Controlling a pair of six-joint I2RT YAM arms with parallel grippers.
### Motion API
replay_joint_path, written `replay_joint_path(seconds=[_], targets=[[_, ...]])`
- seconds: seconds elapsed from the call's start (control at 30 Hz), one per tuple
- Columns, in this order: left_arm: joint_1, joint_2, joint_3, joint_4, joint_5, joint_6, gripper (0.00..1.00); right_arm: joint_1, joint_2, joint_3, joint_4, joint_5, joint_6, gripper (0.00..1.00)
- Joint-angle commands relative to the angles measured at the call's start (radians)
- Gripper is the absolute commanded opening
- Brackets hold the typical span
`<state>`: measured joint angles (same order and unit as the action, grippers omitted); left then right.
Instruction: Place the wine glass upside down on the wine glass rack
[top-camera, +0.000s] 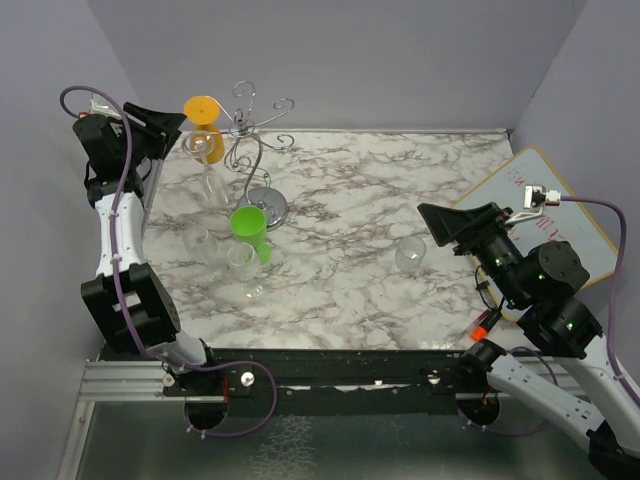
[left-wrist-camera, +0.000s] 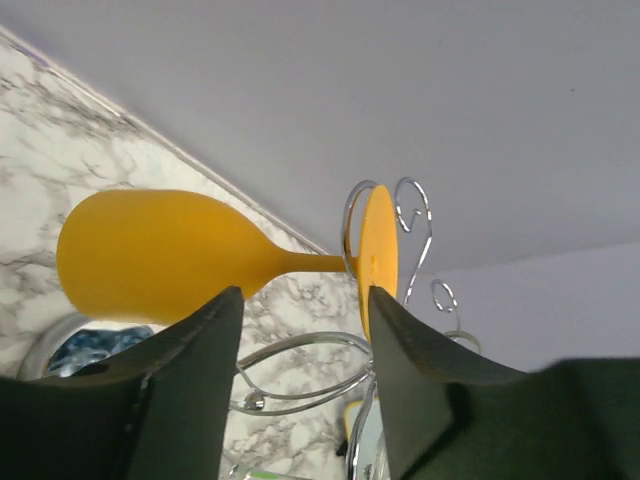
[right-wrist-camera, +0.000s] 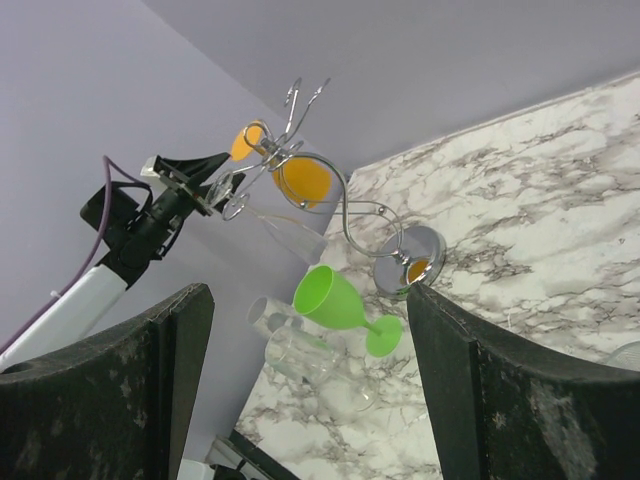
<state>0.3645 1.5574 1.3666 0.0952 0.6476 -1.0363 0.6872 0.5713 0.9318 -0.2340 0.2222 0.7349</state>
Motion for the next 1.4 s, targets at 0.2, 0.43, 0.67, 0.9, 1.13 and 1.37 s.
replay_joint_path(seconds=[0.2, 0.43, 0.67, 0.9, 1.13, 1.37], targets=[[0.054, -0.164, 0.082, -0.336, -0.132, 0.318, 0.75, 0.002, 0.022, 0.035, -0.069, -0.002, -0.003, 0.83], [0.041, -0.347, 0.054, -0.35, -0.098, 0.442, 0.8, 0.002, 0.077, 0.045, -0.072, -0.029, -0.021, 0.83], [-0.067, -0.344, 0.104, -0.373, 0.166, 0.524, 0.8, 0.002, 0.225, 0.076, -0.066, -0.09, -0.025, 0.83], [-0.275, -0.376, 0.072, -0.396, 0.2, 0.668, 0.84, 0.002, 0.404, 0.112, -0.048, -0.196, -0.091, 0.83], [-0.345, -0.505, -0.093, -0.42, 0.218, 0.777, 0.89, 0.002, 0.535, 0.171, -0.06, -0.194, -0.128, 0.82], [-0.587, -0.659, -0.257, -0.447, 0.291, 1.053, 0.99, 0.002, 0.516, 0.12, -0.048, -0.148, -0.11, 0.82]])
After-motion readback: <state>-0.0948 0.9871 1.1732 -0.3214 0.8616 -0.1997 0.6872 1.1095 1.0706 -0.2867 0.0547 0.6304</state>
